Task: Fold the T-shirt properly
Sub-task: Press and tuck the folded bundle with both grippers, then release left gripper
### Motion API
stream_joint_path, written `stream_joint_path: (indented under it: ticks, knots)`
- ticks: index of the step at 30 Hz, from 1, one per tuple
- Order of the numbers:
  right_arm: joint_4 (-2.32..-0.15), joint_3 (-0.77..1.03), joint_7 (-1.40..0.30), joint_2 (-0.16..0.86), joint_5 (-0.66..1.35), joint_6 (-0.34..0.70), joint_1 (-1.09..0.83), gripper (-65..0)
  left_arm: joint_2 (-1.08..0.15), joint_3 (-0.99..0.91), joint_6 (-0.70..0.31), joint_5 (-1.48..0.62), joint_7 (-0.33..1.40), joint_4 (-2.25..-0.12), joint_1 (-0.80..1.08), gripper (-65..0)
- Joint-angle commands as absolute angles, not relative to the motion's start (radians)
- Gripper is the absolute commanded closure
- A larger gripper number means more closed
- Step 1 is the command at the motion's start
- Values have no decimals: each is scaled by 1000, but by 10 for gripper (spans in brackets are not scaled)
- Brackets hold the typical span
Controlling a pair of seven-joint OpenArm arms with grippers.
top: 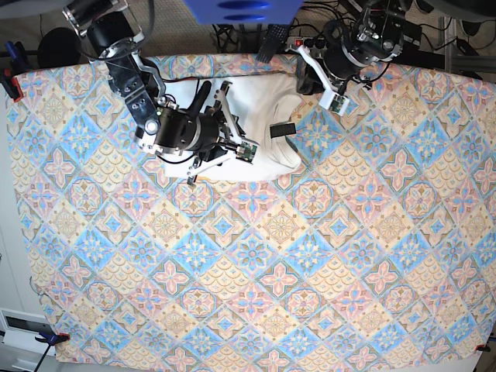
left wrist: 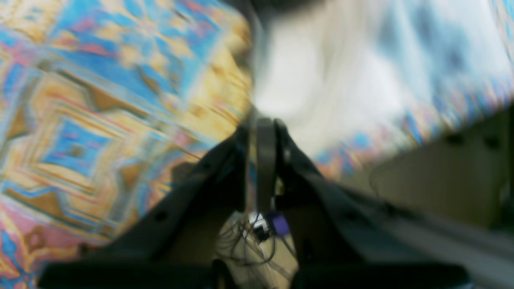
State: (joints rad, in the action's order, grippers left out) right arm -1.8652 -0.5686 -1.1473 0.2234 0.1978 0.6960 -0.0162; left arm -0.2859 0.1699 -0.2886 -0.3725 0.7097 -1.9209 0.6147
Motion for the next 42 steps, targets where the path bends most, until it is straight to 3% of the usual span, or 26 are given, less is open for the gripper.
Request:
stream_joint_path:
  ticks: [1,10,17,24,29,34,42]
  knots:
    - [-1880,-562,-1125,222,209,698,18,-93,-302,200,-297,-381,687,-1962,624,-23]
    - [-1661,-423,-1003,220,208,698,147,-90,-274,329,-295,-371,687,-1951,587,-23]
    - [-1345,-414,-875,220,176,698,282,-90,-196,346,-251,-371,688,-1730,453,-23]
    - [-1133,-415,-788,220,33,698,306,-90,-194,417,-180,-372,687,-1586,309,-23]
    - [-1129,-417,-792,236,33,698,272,-90,-197,409,-176,-371,687,-1534,237,-23]
    - [-1251,-417,-797,348,33,698,166,-90,-197,415,-176,-371,687,-1434,122,-23]
    - [-1434,-406,-797,447,38,698,12,-89,-185,464,-176,-371,682,-1283,-76,-23]
